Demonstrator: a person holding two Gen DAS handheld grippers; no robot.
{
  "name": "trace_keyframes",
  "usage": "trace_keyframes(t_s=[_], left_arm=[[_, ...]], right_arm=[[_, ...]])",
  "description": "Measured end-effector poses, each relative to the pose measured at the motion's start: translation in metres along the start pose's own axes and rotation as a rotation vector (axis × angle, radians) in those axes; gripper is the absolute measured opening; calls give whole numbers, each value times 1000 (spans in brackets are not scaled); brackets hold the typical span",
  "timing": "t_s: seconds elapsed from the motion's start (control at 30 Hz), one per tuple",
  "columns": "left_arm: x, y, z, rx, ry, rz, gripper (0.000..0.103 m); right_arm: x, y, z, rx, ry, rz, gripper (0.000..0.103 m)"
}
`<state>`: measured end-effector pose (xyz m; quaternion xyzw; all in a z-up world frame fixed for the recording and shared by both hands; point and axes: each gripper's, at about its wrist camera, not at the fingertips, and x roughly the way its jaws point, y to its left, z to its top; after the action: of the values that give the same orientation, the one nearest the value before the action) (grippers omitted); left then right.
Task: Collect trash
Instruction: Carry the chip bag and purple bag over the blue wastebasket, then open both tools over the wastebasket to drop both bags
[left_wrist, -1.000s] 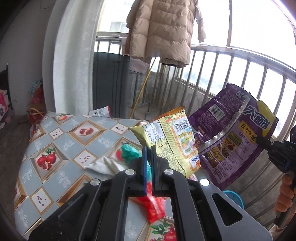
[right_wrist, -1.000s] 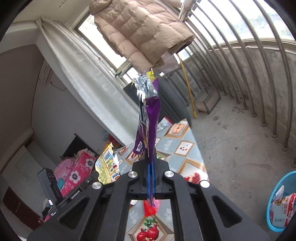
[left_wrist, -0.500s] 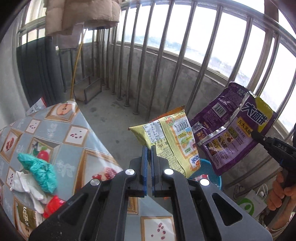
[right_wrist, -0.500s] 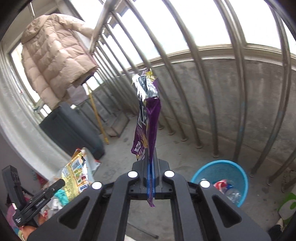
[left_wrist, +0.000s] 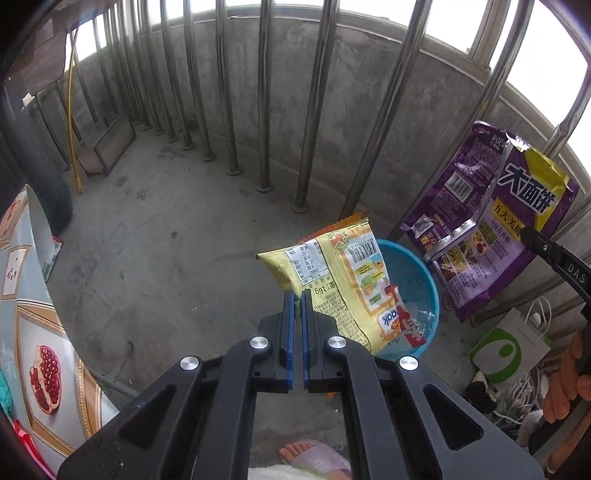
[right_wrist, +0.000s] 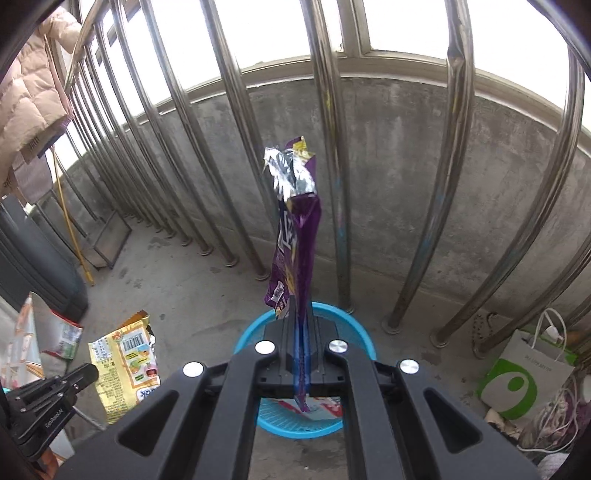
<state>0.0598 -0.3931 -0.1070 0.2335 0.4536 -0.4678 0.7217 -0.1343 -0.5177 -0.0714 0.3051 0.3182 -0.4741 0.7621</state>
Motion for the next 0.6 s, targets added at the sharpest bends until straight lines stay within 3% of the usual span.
trace_keyframes(t_s=[0.27,0.4,0.5,0.57,0.6], left_arm=[[29,-4,7,24,66,3,2],[36,-5,10,19,77,7,2],[45,-5,13,18,88,16,2],[51,-8,14,19,100,21,2],[56,-10,15,21,108,22,2]], right_arm=[[74,-1,-33,-200,28,-140,2],[107,-7,-44,-248,83,-136,3],[108,-11,-41,-240,85,-86,19],[102,-14,-38,-230,55,-66,37],[98,-13,-38,-228,42,-61,39]])
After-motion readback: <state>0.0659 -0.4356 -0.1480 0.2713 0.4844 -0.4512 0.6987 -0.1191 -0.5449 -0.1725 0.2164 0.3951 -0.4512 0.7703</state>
